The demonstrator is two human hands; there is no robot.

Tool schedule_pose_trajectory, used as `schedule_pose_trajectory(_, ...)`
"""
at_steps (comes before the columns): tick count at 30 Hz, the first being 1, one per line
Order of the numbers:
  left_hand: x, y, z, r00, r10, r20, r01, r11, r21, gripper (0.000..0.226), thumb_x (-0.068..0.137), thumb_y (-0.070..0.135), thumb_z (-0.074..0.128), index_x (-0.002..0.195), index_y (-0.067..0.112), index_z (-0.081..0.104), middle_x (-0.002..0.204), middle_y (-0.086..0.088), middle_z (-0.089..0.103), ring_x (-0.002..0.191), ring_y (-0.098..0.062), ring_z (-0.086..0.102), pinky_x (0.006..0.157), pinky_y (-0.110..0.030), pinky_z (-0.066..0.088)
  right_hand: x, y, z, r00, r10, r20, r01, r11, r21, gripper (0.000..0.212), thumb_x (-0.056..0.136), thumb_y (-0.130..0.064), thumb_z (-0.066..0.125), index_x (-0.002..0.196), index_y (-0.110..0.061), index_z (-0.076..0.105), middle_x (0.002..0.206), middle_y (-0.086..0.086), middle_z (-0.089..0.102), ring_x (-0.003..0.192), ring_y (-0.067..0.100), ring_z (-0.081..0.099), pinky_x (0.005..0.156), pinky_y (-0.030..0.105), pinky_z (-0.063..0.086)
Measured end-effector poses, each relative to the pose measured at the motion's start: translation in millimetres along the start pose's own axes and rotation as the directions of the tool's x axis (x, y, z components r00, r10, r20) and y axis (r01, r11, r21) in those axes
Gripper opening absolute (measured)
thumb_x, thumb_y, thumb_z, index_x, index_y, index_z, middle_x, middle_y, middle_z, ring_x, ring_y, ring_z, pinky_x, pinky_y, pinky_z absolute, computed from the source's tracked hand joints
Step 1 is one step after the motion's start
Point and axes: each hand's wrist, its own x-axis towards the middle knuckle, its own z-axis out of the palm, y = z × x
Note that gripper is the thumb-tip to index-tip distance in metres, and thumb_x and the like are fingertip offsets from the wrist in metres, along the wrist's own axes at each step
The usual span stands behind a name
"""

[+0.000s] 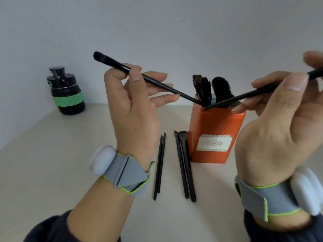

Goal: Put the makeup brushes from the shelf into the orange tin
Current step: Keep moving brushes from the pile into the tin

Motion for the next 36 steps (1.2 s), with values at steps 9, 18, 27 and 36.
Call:
schedule_pose_trajectory(9,-13,-13,10,0.987,0.028,0.158,-0.061,0.976,0.207,0.010,0.101,0.016,0.042,0.095,0.021,0.048,0.087,-0.007,0.070,0.070,-0.020,0.066,0.061,-0.033,0.057,6,5,-5,0.994,0.083,-0.078,-0.079,0.995,0.056,0.036,0.107,-0.018,0.035,0.127,0.011,0.041,0.096,0.020,0.058,0.068,0.027,0.053,0.067,0.034,0.047)
schedule_pose_trajectory(18,-21,-22,20,0.981,-0.043,0.189,-0.033,0.924,0.380,0.006,0.093,0.016,0.055,0.097,0.019,0.057,0.079,0.003,0.060,0.057,-0.014,0.058,0.056,-0.027,0.050,-5,15,3,0.974,0.108,0.201,-0.011,0.903,-0.429,0.022,0.106,-0.033,0.037,0.098,-0.024,0.056,0.082,-0.008,0.060,0.084,0.031,0.056,0.075,0.042,0.045)
schedule_pose_trajectory(27,-27,-26,28,0.966,-0.131,0.221,0.037,0.922,0.385,0.023,0.095,0.042,0.047,0.089,0.022,0.057,0.058,-0.012,0.052,0.053,-0.035,0.051,0.051,-0.050,0.048,-10,22,4,0.939,0.086,0.333,0.111,0.839,-0.532,0.017,0.101,-0.012,0.050,0.108,-0.010,0.065,0.094,0.004,0.072,0.086,0.032,0.067,0.078,0.052,0.051)
schedule_pose_trajectory(36,-27,-30,29,0.979,-0.100,0.175,0.000,0.869,0.495,0.022,0.094,0.032,0.052,0.086,0.015,0.064,0.058,-0.002,0.053,0.049,-0.020,0.046,0.051,-0.037,0.044,-10,22,5,0.942,0.139,0.305,0.014,0.893,-0.450,0.072,0.088,0.005,0.044,0.152,-0.023,0.025,0.099,-0.019,0.059,0.085,0.019,0.065,0.081,0.050,0.054)
